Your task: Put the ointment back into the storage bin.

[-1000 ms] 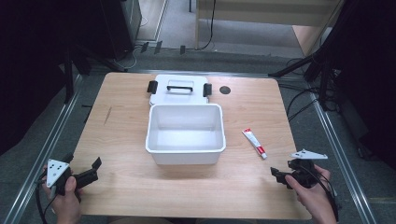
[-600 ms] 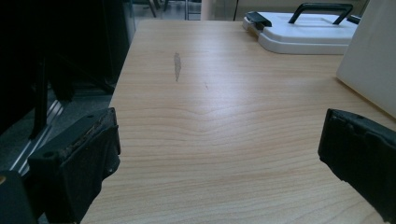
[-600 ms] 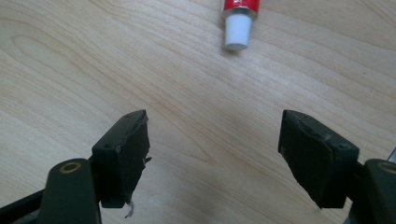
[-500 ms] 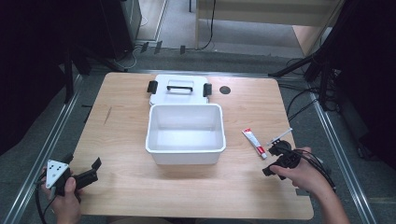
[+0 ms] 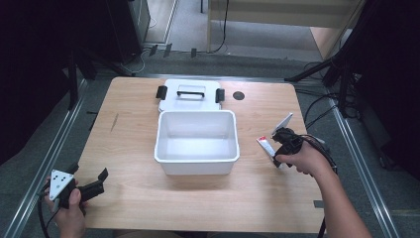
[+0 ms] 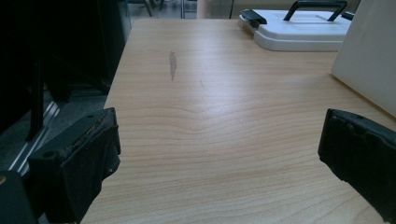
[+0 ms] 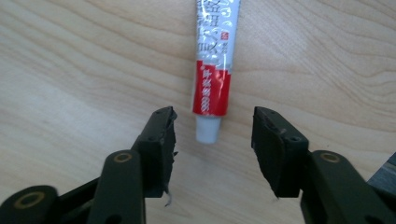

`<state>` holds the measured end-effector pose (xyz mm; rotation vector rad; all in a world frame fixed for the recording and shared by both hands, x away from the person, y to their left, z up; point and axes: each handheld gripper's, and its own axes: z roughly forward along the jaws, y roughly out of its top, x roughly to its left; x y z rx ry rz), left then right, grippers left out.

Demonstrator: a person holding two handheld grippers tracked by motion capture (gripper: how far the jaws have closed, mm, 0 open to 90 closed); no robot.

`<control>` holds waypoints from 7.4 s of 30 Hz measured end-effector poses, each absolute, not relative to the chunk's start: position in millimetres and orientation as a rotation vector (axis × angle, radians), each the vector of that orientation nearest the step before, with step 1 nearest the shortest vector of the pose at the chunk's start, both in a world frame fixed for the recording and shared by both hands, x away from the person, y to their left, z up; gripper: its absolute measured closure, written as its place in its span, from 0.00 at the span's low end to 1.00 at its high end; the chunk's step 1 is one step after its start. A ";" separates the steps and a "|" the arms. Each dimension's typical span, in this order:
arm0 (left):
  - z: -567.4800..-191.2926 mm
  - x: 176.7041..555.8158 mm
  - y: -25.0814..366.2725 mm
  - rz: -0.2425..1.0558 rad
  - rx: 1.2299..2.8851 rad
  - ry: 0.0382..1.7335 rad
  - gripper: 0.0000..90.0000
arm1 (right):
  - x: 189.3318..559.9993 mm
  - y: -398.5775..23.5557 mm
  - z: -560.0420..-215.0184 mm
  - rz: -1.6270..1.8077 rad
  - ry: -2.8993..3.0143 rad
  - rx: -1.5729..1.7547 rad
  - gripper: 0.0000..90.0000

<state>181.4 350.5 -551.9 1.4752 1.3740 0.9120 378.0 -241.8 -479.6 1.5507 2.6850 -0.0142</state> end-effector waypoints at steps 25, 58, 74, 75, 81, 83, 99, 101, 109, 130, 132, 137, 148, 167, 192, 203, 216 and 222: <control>-551.8 182.0 349.2 0.913 1.490 1.374 0.00 | 412.6 -227.0 -503.3 -0.064 2.724 1.597 0.80; -551.8 182.4 348.8 0.913 1.499 1.375 0.00 | 417.2 -188.5 -386.8 0.115 2.761 1.532 0.81; -551.6 182.7 348.4 0.910 1.505 1.373 0.00 | 407.8 -144.4 -348.5 0.171 2.839 1.399 0.81; -551.6 182.8 348.4 0.911 1.506 1.373 0.00 | 407.3 -142.0 -347.0 0.175 2.842 1.391 0.81; -551.6 182.8 348.3 0.910 1.507 1.373 0.00 | 404.2 -129.0 -340.7 0.204 2.860 1.346 0.81; -551.6 182.8 348.4 0.910 1.506 1.373 0.00 | 403.4 -125.3 -339.1 0.228 2.869 1.336 0.81; -551.6 183.0 348.2 0.911 1.511 1.371 0.00 | 392.6 -90.5 -345.2 0.280 2.974 1.013 0.81; -551.5 183.0 348.2 0.910 1.512 1.371 0.00 | 391.4 -86.0 -347.1 0.307 3.002 0.928 0.81; -551.6 183.1 348.3 0.908 1.513 1.370 0.00 | 386.5 -71.0 -356.6 0.296 3.006 0.614 0.81; -551.7 183.2 348.4 0.907 1.510 1.367 0.00 | 389.4 -58.0 -390.5 0.268 3.069 0.458 0.81; -551.7 183.2 348.4 0.906 1.510 1.367 0.00 | 390.2 -57.5 -394.0 0.267 3.071 0.443 0.81; -551.7 183.1 348.3 0.905 1.509 1.369 0.00 | 391.0 -56.1 -403.5 0.253 3.086 0.438 0.81; -551.7 183.0 348.4 0.904 1.513 1.366 0.00 | 391.6 -51.7 -428.3 0.193 3.110 0.422 0.81; -551.7 183.2 348.6 0.901 1.514 1.367 0.00 | 389.5 -36.1 -452.5 -0.009 3.126 0.385 0.81; -551.7 183.4 348.5 0.898 1.515 1.367 0.00 | 389.6 -32.7 -462.4 -0.100 3.139 0.371 0.80; -551.7 183.5 348.4 0.898 1.518 1.366 0.00 | 389.5 -32.1 -451.3 -0.012 3.090 0.423 0.60; -551.6 183.7 348.1 0.899 1.522 1.365 0.00 | 391.7 -44.9 -421.5 0.140 3.087 0.493 0.71; -551.6 183.7 347.9 0.900 1.522 1.365 0.00 | 390.5 -53.7 -397.0 0.225 3.057 0.551 0.61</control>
